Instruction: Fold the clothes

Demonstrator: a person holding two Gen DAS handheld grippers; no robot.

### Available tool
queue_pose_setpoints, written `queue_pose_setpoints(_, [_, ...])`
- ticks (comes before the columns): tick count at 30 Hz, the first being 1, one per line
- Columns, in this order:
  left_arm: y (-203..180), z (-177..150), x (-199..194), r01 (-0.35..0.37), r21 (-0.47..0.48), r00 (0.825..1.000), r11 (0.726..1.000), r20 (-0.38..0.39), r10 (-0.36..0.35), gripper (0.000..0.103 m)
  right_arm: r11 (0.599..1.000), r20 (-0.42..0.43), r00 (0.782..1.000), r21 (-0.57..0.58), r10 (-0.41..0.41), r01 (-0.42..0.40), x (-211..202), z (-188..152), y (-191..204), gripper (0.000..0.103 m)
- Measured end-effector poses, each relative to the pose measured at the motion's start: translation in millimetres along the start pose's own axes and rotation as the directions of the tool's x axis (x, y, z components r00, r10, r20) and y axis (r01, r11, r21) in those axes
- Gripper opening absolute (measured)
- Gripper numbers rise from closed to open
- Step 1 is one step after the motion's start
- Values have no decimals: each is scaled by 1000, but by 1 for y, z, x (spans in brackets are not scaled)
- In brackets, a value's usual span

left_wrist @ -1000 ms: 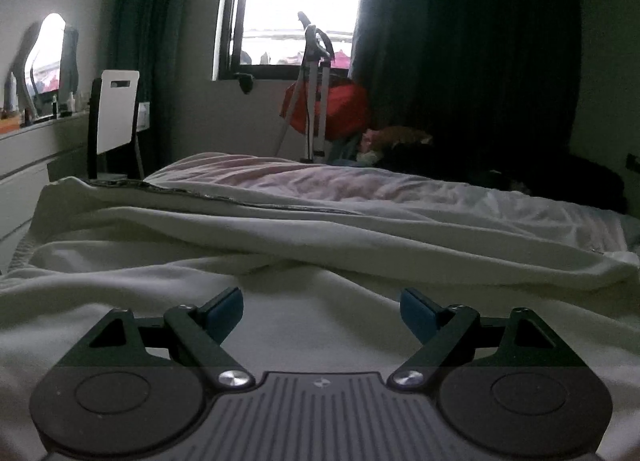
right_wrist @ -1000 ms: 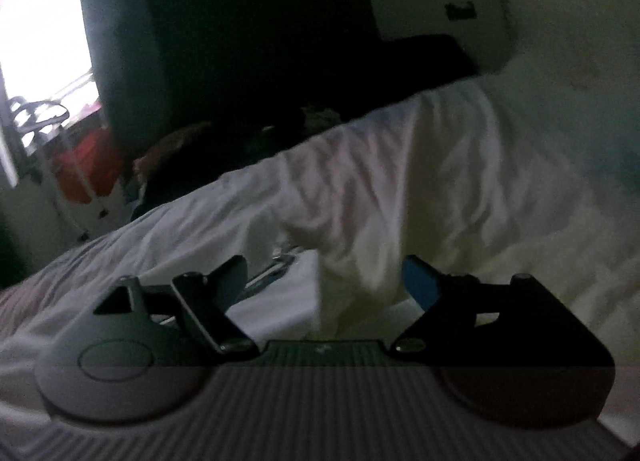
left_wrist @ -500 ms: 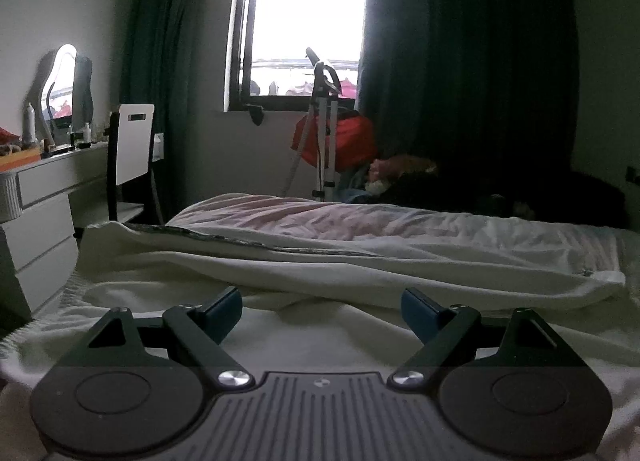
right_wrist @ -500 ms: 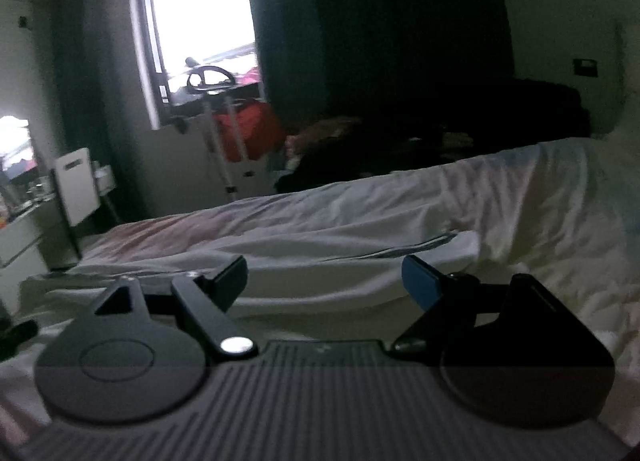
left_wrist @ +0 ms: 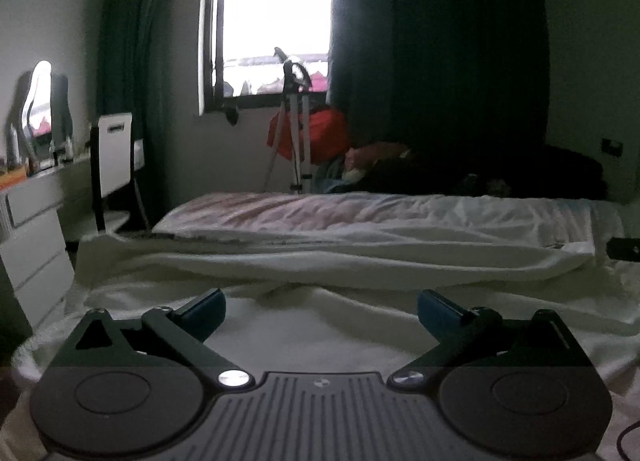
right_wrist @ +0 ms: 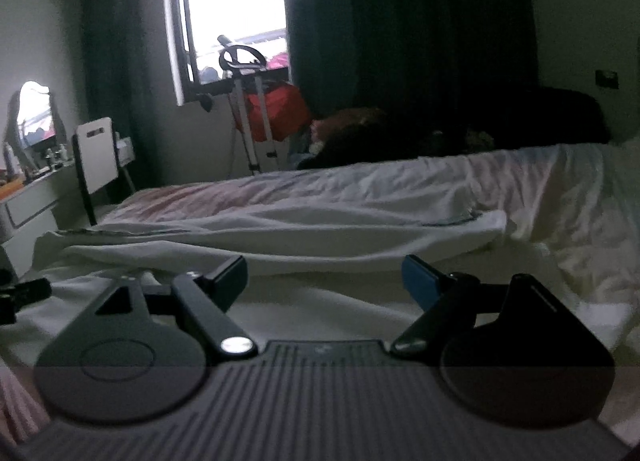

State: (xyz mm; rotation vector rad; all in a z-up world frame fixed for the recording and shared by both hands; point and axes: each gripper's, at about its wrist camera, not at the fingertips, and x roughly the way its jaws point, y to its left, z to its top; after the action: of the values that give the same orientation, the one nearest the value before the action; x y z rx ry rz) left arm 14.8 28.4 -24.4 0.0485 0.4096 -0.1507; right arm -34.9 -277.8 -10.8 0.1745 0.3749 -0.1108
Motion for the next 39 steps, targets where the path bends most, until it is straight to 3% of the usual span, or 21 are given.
queue_pose_setpoints(9, [38, -9, 32, -73, -135, 987, 988, -155, 52, 103, 999, -51, 998, 22, -39, 40, 10, -5, -5, 86])
queue_pose_setpoints(15, [76, -15, 40, -154, -260, 961, 953, -265, 83, 103, 999, -61, 997, 23, -37, 38, 9, -6, -5, 86])
queue_pose_setpoints(18, [100, -19, 39, -190, -349, 948, 918, -309, 79, 103, 999, -69, 997, 33, -33, 36, 10, -5, -6, 86])
queue_pose_setpoints(24, [149, -19, 44, -267, -448, 900, 853, -432, 54, 103, 998, -85, 996, 48, -25, 30, 11, -6, -10, 86])
queue_pose_setpoints(31, [222, -25, 38, -426, -485, 827, 764, -550, 112, 103, 998, -101, 995, 59, -19, 25, 16, -7, -11, 86])
queue_pose_setpoints(34, [245, -37, 35, -470, -516, 816, 716, -564, 129, 103, 998, -108, 994, 53, -17, 23, 18, -7, -9, 86])
queue_pose_setpoints(38, [258, -60, 39, -464, -593, 823, 658, -563, 73, 102, 999, -117, 993, 43, -13, 18, 20, -9, -6, 86])
queue_pose_setpoints(39, [259, -60, 39, -454, -612, 833, 648, -550, 63, 102, 999, -120, 993, 41, -13, 18, 20, -9, -5, 86])
